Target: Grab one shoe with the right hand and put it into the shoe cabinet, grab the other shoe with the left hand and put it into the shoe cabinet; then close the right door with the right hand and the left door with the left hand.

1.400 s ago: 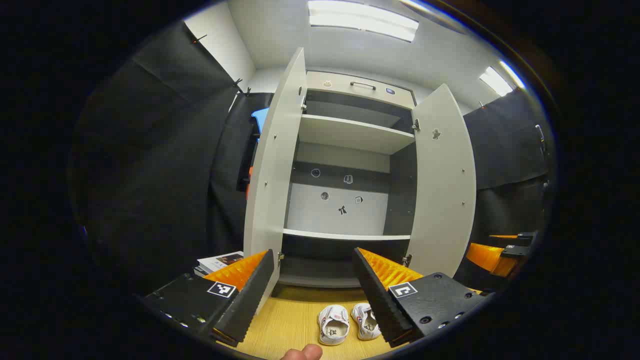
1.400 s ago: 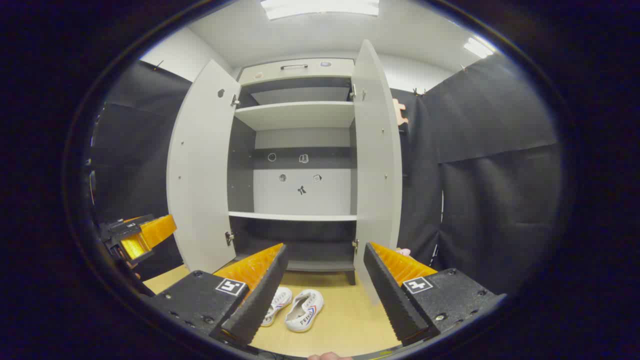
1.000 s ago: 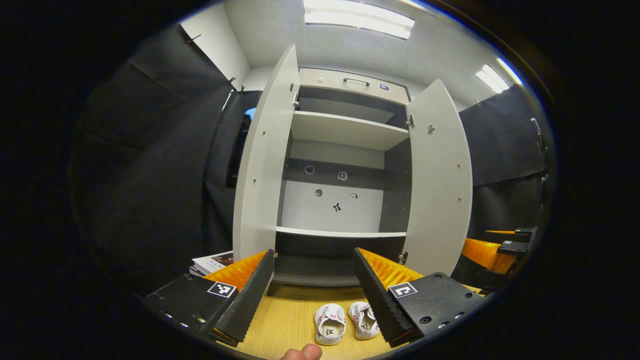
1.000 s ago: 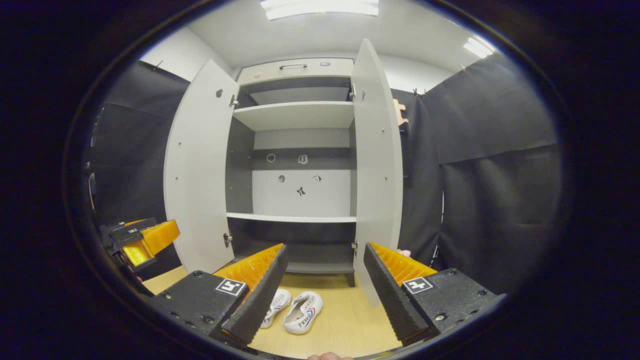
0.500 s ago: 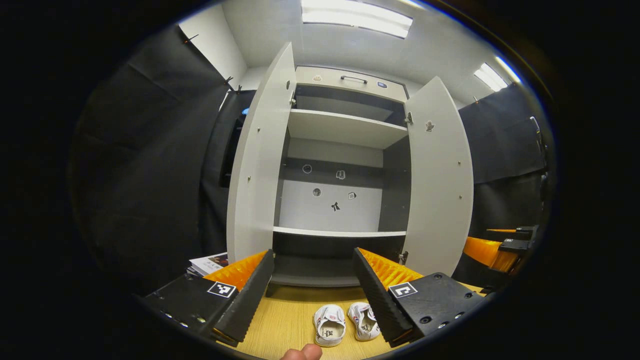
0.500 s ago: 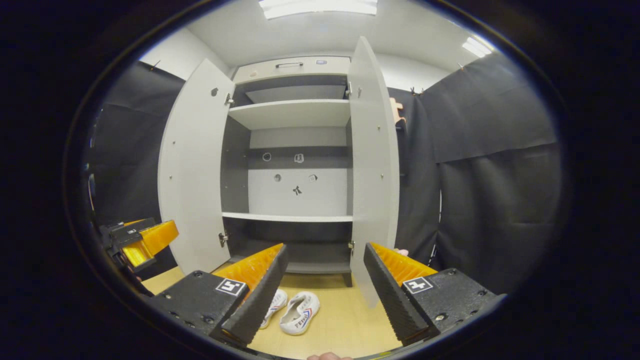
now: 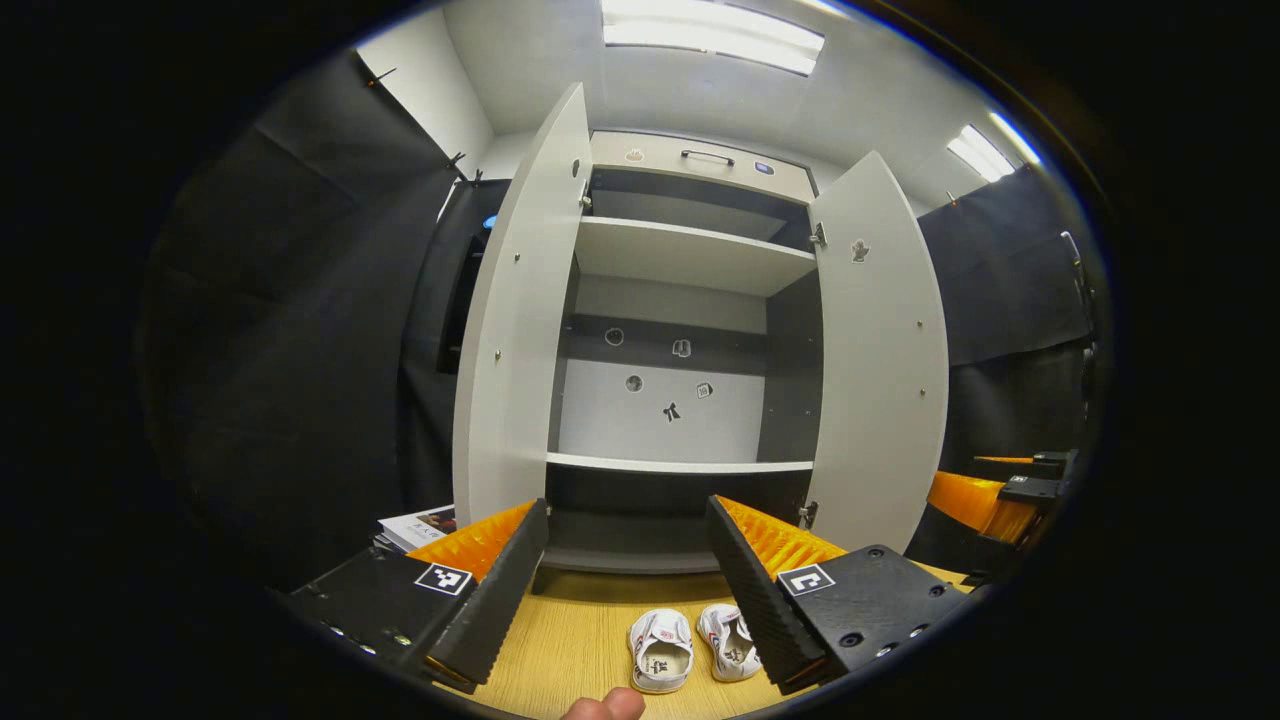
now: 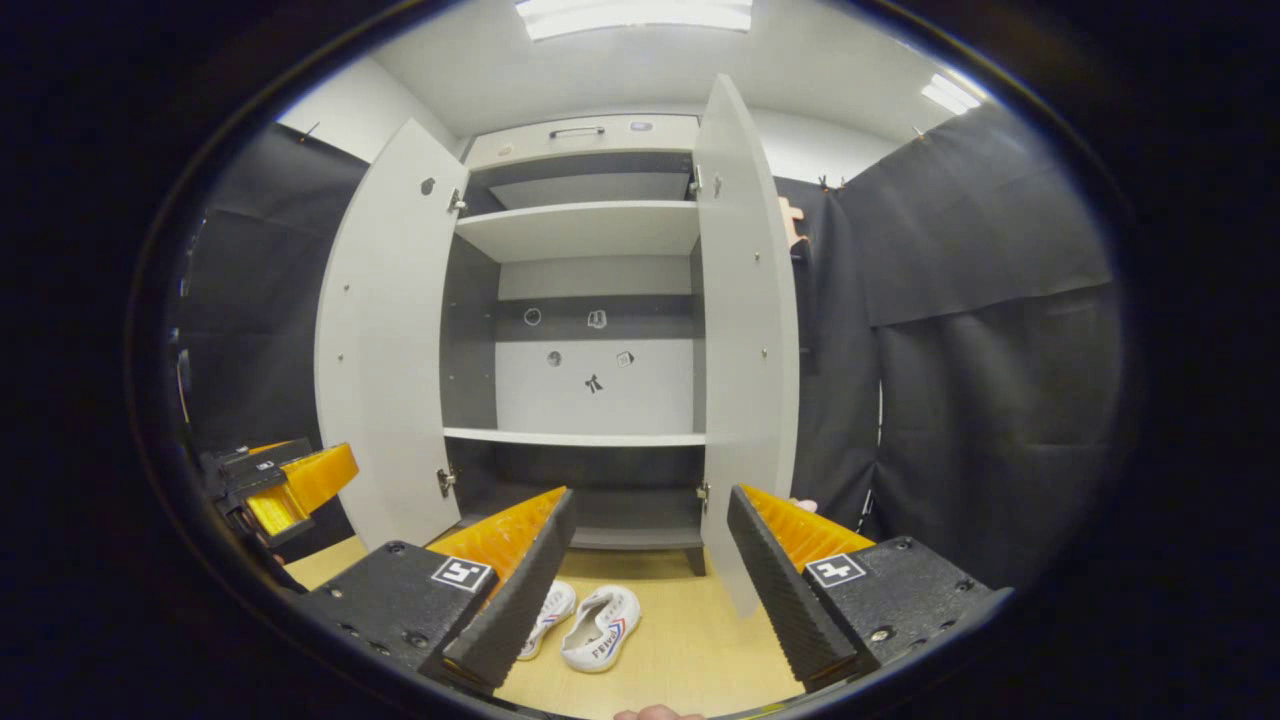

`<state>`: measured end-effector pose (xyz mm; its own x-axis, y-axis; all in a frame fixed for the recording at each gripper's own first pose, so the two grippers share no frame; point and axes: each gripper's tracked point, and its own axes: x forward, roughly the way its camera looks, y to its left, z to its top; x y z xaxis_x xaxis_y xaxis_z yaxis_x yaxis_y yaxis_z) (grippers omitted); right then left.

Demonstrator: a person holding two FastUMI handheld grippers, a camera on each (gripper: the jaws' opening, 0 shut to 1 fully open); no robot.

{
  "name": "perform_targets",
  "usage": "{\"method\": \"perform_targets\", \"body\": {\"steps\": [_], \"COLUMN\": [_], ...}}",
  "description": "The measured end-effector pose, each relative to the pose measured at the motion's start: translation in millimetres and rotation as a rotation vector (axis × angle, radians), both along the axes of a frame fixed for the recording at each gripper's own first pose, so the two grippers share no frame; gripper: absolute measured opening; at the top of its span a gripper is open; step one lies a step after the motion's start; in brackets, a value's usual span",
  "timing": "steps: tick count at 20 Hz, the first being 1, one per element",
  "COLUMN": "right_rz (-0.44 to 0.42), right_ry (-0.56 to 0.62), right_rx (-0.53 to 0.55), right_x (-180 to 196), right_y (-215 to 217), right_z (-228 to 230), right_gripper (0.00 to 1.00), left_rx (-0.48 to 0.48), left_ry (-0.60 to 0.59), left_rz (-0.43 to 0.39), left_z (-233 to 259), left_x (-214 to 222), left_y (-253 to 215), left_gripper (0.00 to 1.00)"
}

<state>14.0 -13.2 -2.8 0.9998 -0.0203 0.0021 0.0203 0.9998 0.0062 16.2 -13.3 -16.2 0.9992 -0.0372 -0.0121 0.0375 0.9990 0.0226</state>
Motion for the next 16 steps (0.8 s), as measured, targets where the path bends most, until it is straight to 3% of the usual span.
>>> {"method": "perform_targets", "body": {"steps": [16], "right_rz": [-0.011], "right_ry": [0.0], "right_rx": [0.009], "right_x": [-6], "right_y": [-4], "right_z": [3], "right_gripper": [0.99], "left_rx": [0.003], "left_ry": [-0.002], "left_rz": [-0.021], "left_z": [-3], "left_x": [1], "left_y": [-14], "left_gripper": [0.95]}}
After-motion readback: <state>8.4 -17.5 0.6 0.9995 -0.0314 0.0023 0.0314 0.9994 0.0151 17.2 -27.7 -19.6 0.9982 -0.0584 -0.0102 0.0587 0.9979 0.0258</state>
